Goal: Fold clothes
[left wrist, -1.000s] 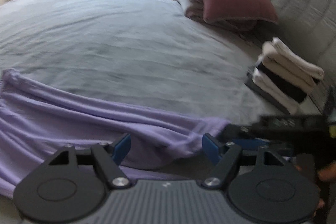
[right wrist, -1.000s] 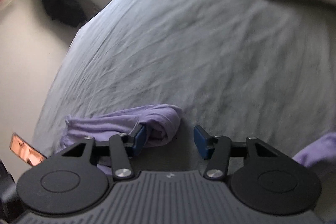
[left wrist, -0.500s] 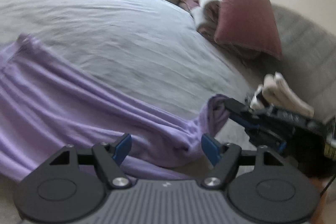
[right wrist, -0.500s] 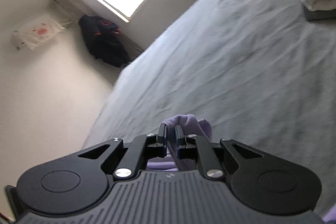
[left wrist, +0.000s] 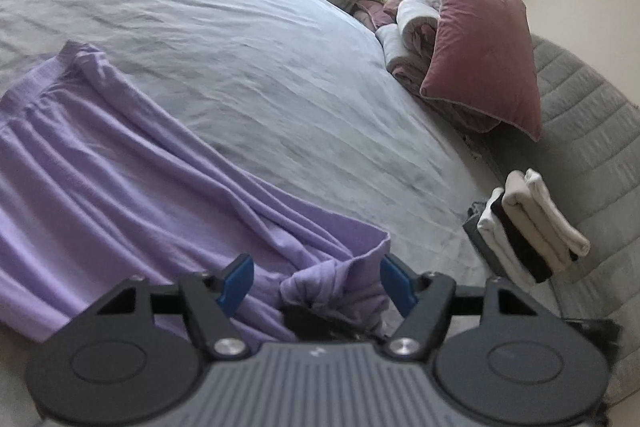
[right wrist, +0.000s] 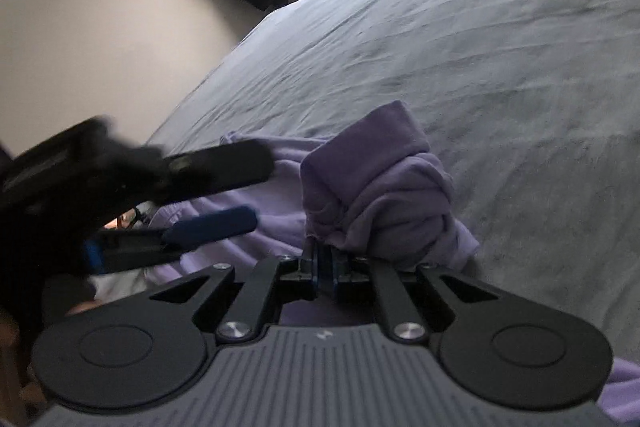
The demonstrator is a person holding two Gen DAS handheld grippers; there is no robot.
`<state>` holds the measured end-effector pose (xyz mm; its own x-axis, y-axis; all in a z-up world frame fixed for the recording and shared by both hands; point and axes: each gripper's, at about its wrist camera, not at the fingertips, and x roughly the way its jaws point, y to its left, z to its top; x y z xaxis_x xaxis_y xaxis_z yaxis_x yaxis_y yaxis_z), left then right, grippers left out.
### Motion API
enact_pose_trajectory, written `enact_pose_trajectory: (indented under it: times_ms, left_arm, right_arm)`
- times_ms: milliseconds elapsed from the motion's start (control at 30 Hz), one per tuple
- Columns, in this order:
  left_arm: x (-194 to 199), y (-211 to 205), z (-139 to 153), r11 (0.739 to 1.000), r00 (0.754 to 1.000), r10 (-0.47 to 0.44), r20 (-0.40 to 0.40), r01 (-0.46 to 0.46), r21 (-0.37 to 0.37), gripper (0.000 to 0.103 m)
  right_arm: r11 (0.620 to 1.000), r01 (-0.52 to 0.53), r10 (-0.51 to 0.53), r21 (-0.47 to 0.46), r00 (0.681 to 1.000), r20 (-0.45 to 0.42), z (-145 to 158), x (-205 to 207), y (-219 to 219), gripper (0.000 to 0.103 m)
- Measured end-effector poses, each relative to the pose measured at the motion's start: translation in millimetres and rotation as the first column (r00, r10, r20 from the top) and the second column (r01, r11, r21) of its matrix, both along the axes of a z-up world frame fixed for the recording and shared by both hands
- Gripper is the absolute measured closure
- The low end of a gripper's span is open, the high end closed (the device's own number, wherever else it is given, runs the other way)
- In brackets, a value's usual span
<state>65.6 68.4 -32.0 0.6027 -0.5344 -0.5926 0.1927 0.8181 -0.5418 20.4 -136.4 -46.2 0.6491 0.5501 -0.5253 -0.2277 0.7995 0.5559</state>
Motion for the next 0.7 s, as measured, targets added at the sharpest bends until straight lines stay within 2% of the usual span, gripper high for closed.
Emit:
enact_pose_trajectory:
  times_ms: [67, 100, 133, 167, 200, 333, 500, 600, 700]
  left_arm:
    - [3, -7, -2, 0.999, 1.000, -0.007, 0.000, 0.007, 0.032, 0.042]
    - [5, -10, -4, 0.998, 1.000, -0.007, -0.004, 0.007, 0.054, 0.049]
    - [7, -13, -7, 0.997, 1.000, -0.007, -0.017, 0.008, 0.076, 0.057]
    - [10, -15, -9, 0.995, 0.999, -0.006, -0.034, 0.009, 0.097, 0.063]
    - [11, -15, -11, 0.994, 0.999, 0.002, -0.047, 0.003, 0.106, 0.075]
    - [13, -7, -12, 0.996, 0.996, 0.032, -0.078, -0.026, 0.081, 0.089]
    - [10, -2, -12, 0.997, 0.996, 0.038, -0.084, -0.033, 0.065, 0.090]
    - [9, -2, -13, 0.998, 0.996, 0.040, -0.085, -0.035, 0.061, 0.090]
    - [10, -3, -14, 0.998, 0.996, 0.038, -0.083, -0.034, 0.059, 0.088]
  right_arm:
    - [1.000, -0.025, 0.025, 0.000, 1.000, -0.009, 9, -3, -5, 0.084]
    - [1.000, -0.031, 0.031, 0.002, 0.999, -0.013, 12, -6, -8, 0.080]
    - [1.000, -0.029, 0.029, 0.004, 0.999, -0.017, 14, -9, -11, 0.075]
    - [1.000, -0.026, 0.027, 0.006, 0.999, -0.021, 17, -13, -14, 0.062]
    - [1.000, -0.024, 0.025, 0.008, 0.999, -0.025, 19, -17, -17, 0.059]
    - [1.000, 0.010, -0.009, 0.025, 1.000, -0.029, 28, -30, -31, 0.059]
    - [0.988, 0.129, -0.127, 0.084, 0.991, -0.031, 30, -27, -51, 0.059]
    - [0.975, 0.192, -0.184, 0.107, 0.980, -0.081, 19, -15, -59, 0.057]
    - [0.965, 0.217, -0.198, 0.146, 0.971, -0.136, 4, -6, -60, 0.058]
